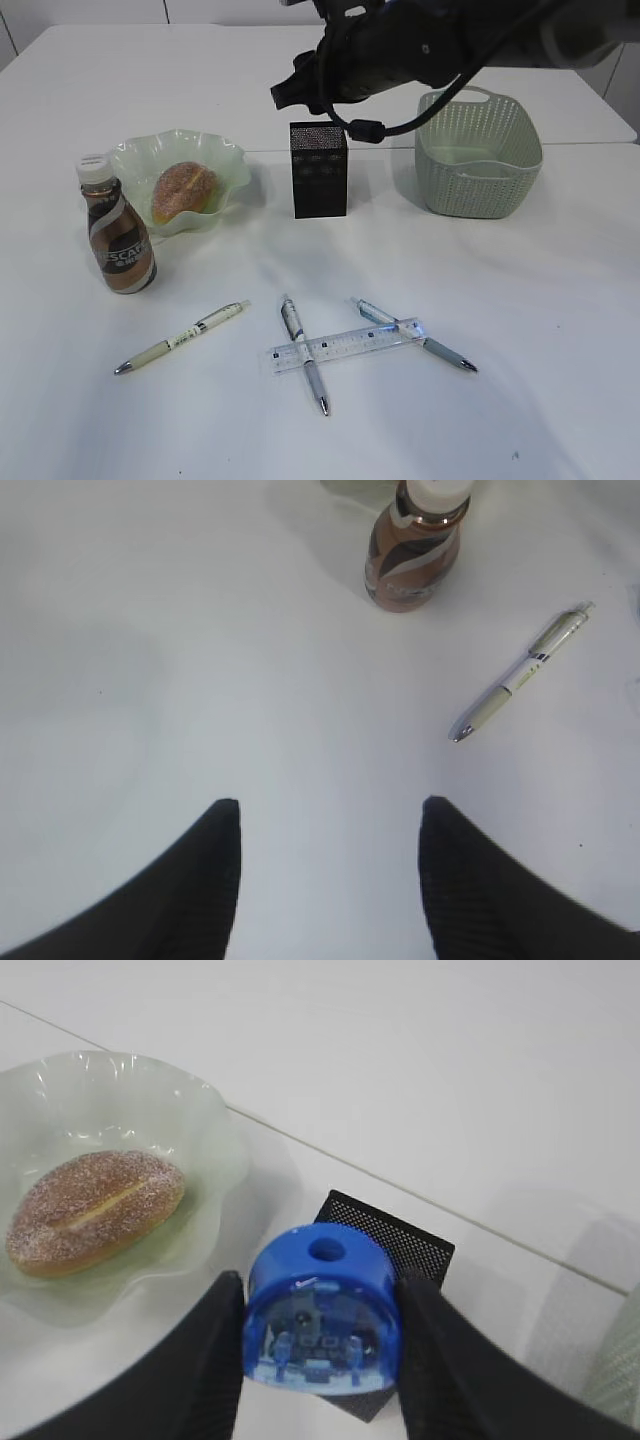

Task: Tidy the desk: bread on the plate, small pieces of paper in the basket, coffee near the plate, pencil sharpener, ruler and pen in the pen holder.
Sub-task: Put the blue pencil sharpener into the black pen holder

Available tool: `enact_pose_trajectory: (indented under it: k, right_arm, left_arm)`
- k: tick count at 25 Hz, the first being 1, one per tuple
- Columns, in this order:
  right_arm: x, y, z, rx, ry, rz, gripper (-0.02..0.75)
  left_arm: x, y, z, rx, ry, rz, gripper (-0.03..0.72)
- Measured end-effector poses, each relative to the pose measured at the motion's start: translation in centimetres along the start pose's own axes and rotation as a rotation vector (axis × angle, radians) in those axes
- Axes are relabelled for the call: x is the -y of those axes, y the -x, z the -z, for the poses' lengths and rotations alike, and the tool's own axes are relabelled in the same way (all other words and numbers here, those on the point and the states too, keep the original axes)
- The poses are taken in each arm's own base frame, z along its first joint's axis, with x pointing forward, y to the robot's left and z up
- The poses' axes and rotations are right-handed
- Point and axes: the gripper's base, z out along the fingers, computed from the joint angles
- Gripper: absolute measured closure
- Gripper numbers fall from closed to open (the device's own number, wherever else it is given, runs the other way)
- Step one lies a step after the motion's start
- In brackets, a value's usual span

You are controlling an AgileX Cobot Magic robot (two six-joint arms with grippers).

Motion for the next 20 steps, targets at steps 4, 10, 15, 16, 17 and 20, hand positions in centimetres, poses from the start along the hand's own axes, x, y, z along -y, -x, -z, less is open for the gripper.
enact_pose_trajectory:
  k: [4,10,15,16,17,20]
  right_arm:
    - [-0.4,-0.8,-1.6,0.023,0.013,0.032,0.386]
    - [0.5,-1.6,-3.2,0.059,0.013,0.032,0.386]
    - [1.1,-1.8,-4.0,0.105,0.018,0.028,0.386]
    - [1.1,-1.8,-4.0,0.105,0.018,0.028,0.386]
    - [1.1,-1.8,-4.0,0.105,0.018,0.028,0.386]
    - [1.6,-2.0,-4.8,0.167,0.029,0.021,0.386]
  left_arm:
    - [0.0,0.0,0.0,0.000,0.000,0.000,0.291]
    - [0.0,0.0,0.0,0.000,0.000,0.000,0.291]
    - [0.0,0.0,0.0,0.000,0.000,0.000,0.291]
    - [0.0,0.0,0.0,0.000,0.000,0.000,0.291]
    - [0.0,0.0,0.0,0.000,0.000,0.000,0.291]
    - [0.0,0.0,0.0,0.000,0.000,0.000,0.294]
